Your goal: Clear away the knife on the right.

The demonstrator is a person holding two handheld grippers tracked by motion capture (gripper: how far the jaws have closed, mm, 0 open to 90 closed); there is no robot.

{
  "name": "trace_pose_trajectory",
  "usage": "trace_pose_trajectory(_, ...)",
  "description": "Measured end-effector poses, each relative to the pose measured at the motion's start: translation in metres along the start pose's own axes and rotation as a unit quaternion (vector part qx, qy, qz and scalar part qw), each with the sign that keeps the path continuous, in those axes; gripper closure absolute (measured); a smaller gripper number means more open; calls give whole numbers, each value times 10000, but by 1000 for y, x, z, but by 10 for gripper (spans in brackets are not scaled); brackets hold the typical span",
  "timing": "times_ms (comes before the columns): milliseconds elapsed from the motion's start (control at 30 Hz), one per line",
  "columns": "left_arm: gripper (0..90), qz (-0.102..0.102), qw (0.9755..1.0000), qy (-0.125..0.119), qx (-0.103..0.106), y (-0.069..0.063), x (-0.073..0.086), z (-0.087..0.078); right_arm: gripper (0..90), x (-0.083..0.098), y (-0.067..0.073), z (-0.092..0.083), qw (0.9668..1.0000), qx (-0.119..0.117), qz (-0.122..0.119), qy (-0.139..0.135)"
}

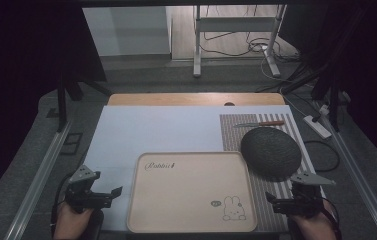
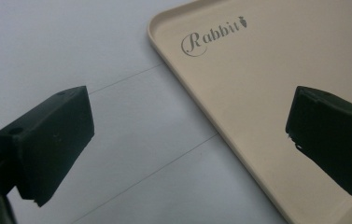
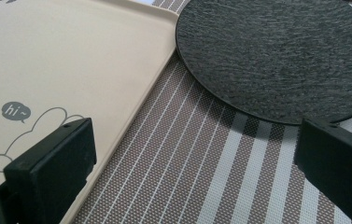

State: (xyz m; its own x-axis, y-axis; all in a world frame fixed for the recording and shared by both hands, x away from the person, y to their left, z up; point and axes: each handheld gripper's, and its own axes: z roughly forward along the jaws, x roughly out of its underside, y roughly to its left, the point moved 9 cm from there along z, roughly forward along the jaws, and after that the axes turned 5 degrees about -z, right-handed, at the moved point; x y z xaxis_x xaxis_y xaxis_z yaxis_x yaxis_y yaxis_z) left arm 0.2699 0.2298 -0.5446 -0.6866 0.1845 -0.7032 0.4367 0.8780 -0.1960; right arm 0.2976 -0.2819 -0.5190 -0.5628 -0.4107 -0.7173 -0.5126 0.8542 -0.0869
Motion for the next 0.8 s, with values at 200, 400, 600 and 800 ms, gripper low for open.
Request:
trace_pose_trajectory(200,12,-19,10000,-3,33,0,-1,0,0,1,1,0,10000,8,-62,19)
trace_pose_trajectory(400,14,-40,9999,21,120,0,-1,1,0,1,1,1,10000,-12,-68,60)
trace_pose_trajectory(600,16,-71,9998,53,165,0,0,1,0,2,2,1,9999,-12,-94,88)
trace_pose_trajectory(800,21,-3,9998,91,158,-1,1,1,0,1,3,3,9998,-18,-158,147)
